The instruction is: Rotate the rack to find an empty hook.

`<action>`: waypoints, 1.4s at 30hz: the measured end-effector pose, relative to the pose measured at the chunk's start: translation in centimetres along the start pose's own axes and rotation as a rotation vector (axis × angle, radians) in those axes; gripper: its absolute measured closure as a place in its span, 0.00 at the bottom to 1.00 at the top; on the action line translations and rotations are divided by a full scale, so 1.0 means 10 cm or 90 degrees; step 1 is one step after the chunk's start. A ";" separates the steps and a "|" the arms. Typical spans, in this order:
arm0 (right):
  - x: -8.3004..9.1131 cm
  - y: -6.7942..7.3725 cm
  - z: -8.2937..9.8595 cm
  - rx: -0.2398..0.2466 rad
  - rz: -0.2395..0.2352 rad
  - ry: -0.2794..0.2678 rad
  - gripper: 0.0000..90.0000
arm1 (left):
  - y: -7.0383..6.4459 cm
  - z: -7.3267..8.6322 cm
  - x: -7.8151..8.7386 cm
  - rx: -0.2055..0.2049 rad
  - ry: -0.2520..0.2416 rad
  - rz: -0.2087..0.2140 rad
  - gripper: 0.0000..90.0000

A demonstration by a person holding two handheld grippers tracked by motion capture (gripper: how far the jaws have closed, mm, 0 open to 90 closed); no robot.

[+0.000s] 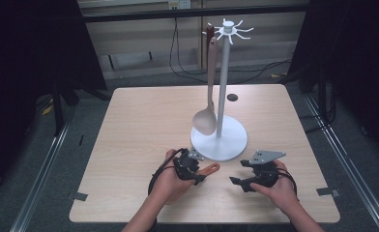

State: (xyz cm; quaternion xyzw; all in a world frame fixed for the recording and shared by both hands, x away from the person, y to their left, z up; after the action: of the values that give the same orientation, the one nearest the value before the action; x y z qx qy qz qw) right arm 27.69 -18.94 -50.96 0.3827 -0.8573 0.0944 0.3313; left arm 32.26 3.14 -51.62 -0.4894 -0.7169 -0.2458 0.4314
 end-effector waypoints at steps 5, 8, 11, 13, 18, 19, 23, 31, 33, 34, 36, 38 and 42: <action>-0.01 -0.02 0.01 -0.008 0.006 0.002 0.26 | -0.03 -0.11 -0.03 -0.008 0.046 -0.007 0.67; 0.00 -0.03 0.01 -0.005 0.004 0.002 0.26 | -0.02 -0.14 -0.04 -0.010 0.061 -0.010 0.69; 0.01 -0.04 0.01 -0.007 0.009 0.001 0.26 | 0.00 -0.14 -0.03 -0.020 0.072 -0.007 0.72; 0.02 -0.05 0.01 -0.010 0.009 0.001 0.26 | 0.00 -0.14 -0.03 -0.024 0.066 -0.007 0.73; 0.02 -0.06 0.03 -0.013 0.010 0.001 0.26 | -0.01 -0.14 -0.03 -0.006 0.061 -0.014 0.73; 0.02 -0.06 0.02 -0.013 0.009 0.000 0.26 | -0.02 -0.14 -0.03 0.002 0.053 -0.010 0.73; 0.02 -0.06 0.01 -0.017 0.011 -0.006 0.26 | 0.01 -0.13 -0.02 0.010 0.056 -0.005 0.73; 0.02 -0.09 0.01 -0.020 0.013 -0.007 0.25 | -0.01 -0.21 -0.11 0.015 0.012 0.010 0.72; 0.03 -0.09 0.01 -0.020 0.012 -0.006 0.25 | 0.00 -0.24 -0.13 0.012 0.009 0.015 0.67; 0.03 -0.09 0.02 -0.020 0.012 -0.005 0.25 | 0.00 -0.26 -0.14 0.012 0.010 0.018 0.66; 0.03 -0.09 0.02 -0.021 0.014 -0.005 0.25 | -0.01 -0.29 -0.17 0.014 0.003 0.013 0.63; 0.04 -0.10 0.02 -0.023 0.011 -0.007 0.25 | 0.00 -0.32 -0.19 0.010 0.000 0.008 0.58; 0.05 -0.11 0.03 -0.024 0.016 -0.006 0.25 | -0.03 -0.37 -0.22 -0.013 0.006 -0.003 0.70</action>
State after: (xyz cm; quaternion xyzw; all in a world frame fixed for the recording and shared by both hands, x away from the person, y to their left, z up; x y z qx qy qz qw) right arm 28.12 -20.13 -50.97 0.3662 -0.8650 0.0808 0.3334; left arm 33.74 -0.91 -51.60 -0.4907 -0.7134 -0.2566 0.4294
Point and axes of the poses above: each handheld gripper's, and its own axes: x roughly backward along the jaws, z roughly out of its underside, y roughly to its left, the point moved 4 cm from there along -x, roughly forward along the jaws, and after that the axes turned 2 degrees about y, right-handed, at the moved point
